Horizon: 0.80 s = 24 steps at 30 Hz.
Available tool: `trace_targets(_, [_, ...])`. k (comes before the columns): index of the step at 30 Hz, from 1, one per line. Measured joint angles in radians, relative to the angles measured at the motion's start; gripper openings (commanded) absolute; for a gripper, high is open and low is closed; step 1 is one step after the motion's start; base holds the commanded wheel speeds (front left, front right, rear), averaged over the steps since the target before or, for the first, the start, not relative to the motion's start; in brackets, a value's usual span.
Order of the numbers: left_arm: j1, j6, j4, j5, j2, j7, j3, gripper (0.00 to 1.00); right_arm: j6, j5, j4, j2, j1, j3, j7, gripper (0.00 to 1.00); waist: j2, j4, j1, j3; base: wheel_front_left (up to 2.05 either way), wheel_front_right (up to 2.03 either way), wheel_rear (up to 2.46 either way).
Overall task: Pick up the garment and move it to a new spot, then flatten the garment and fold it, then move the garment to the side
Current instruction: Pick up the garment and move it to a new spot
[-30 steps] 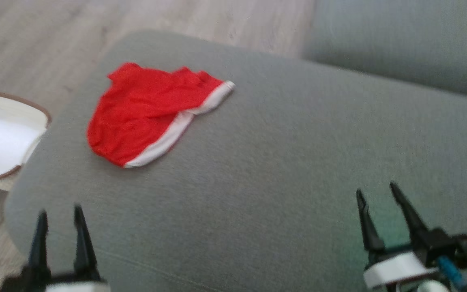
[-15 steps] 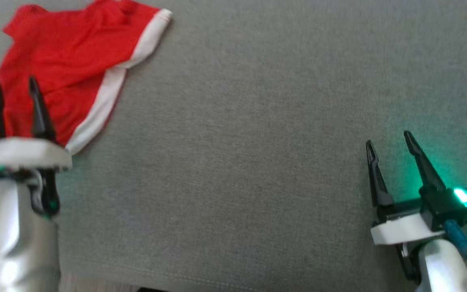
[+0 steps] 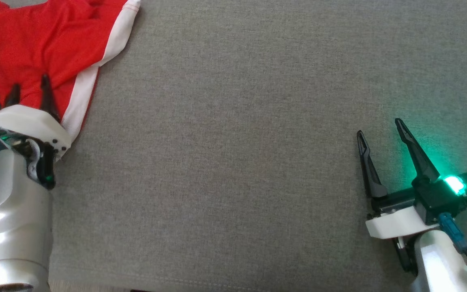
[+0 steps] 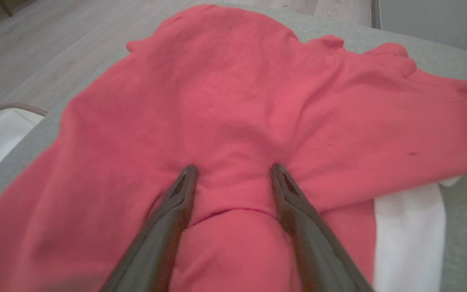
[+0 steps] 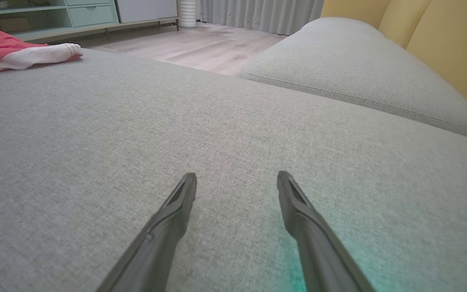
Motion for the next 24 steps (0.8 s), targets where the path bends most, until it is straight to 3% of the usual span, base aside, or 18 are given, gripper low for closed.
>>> trace_targets(1, [-0.009,-0.001,0.018,0.000,0.002,-0.009,-0.002,0.00,0.000,0.000,0.000,0.000,0.000,0.000,0.000,1.00,0.0000,-0.002,0.0001,-0.001,0.00,0.00,0.00])
trace_targets(8, [-0.022,-0.018,0.067,-0.023,0.006,-0.079,-0.035,0.00,0.000,0.011,0.026,0.000,0.001,-0.004,0.001,1.00,0.0000,-0.005,0.0001,-0.031,0.00,0.00,0.00])
trace_targets(12, [-0.018,-0.019,-0.011,-0.072,-0.005,-0.136,-0.043,0.00,0.000,0.028,0.048,0.004,0.001,-0.001,0.001,1.00,0.0000,-0.007,0.0001,-0.067,0.00,0.00,0.00])
trace_targets(15, [0.004,-0.019,-0.152,-0.113,-0.032,-0.135,-0.111,0.00,0.000,0.042,0.066,0.009,0.001,0.006,0.001,1.00,0.0000,-0.012,0.0000,-0.100,0.00,0.00,0.00])
trace_targets(18, [0.079,-0.019,-0.354,-0.184,-0.058,-0.069,-0.225,0.00,0.000,0.063,0.089,0.016,0.002,0.022,0.001,1.00,0.0000,-0.025,0.0000,-0.139,0.00,0.00,0.00])
trace_targets(24, [0.286,-0.026,-0.803,-0.271,-0.029,0.112,-0.346,0.00,0.000,0.135,0.090,0.023,0.002,0.057,0.001,1.00,0.0000,-0.096,-0.0001,-0.193,0.00,0.00,0.00])
